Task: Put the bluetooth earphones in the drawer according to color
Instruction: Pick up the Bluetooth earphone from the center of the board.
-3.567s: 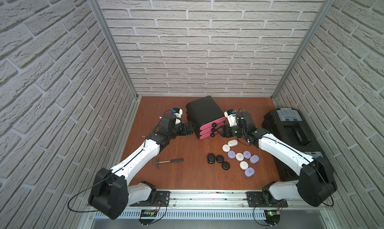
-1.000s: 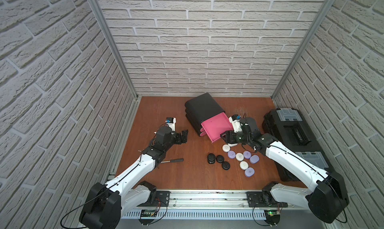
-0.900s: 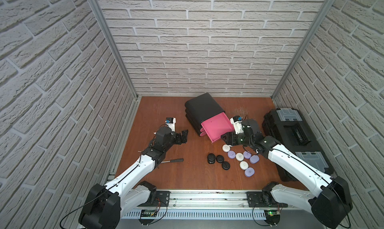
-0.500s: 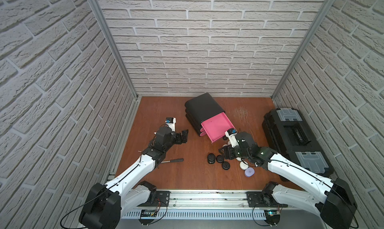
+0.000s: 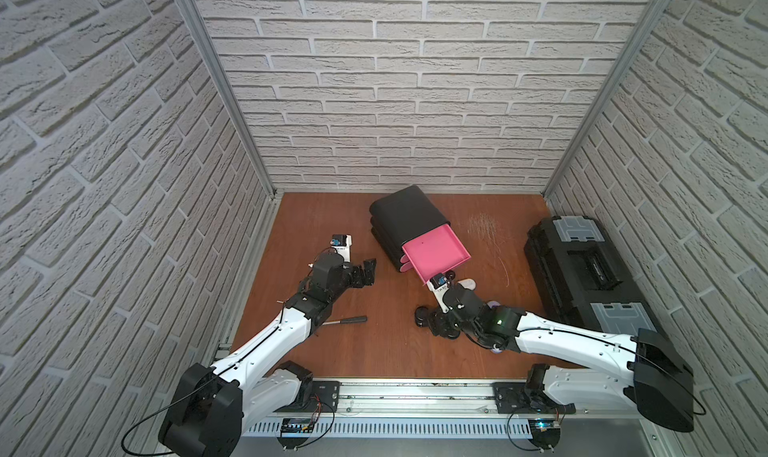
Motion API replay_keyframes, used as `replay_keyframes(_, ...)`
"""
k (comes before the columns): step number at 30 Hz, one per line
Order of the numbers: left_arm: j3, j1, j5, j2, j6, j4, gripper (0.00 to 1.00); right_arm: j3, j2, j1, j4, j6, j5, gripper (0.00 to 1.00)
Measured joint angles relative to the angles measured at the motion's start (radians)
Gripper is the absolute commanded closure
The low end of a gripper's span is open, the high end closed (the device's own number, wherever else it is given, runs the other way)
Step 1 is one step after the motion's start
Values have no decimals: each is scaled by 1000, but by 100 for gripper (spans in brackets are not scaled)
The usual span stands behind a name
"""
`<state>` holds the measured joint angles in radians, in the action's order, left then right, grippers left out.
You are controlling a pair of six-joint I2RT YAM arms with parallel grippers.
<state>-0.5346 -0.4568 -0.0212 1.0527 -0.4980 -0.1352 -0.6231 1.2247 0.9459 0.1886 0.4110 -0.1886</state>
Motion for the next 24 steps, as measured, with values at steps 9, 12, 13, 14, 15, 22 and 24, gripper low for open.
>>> replay_keyframes(9, 0, 0, -1, -2, 0, 0, 2, -61, 205, 78, -21, 39, -102, 23)
replay_keyframes(12, 0, 0, -2, -8, 0, 1, 2, -81, 249, 79, -25, 56, -123, 26)
replay_keyframes(13, 0, 0, -2, -10, 0, 0, 2, -86, 260, 79, -26, 62, -127, 29)
replay_keyframes(14, 0, 0, -2, -13, 0, 1, 2, -91, 269, 79, -26, 66, -130, 33)
replay_keyframes(15, 0, 0, -2, -14, 0, 0, 2, -97, 278, 79, -26, 70, -133, 37)
replay_keyframes(22, 0, 0, -2, -17, 0, 1, 2, -114, 294, 80, -29, 85, -134, 69)
replay_keyframes(24, 0, 0, -2, -18, 0, 1, 2, -114, 293, 80, -26, 87, -134, 71)
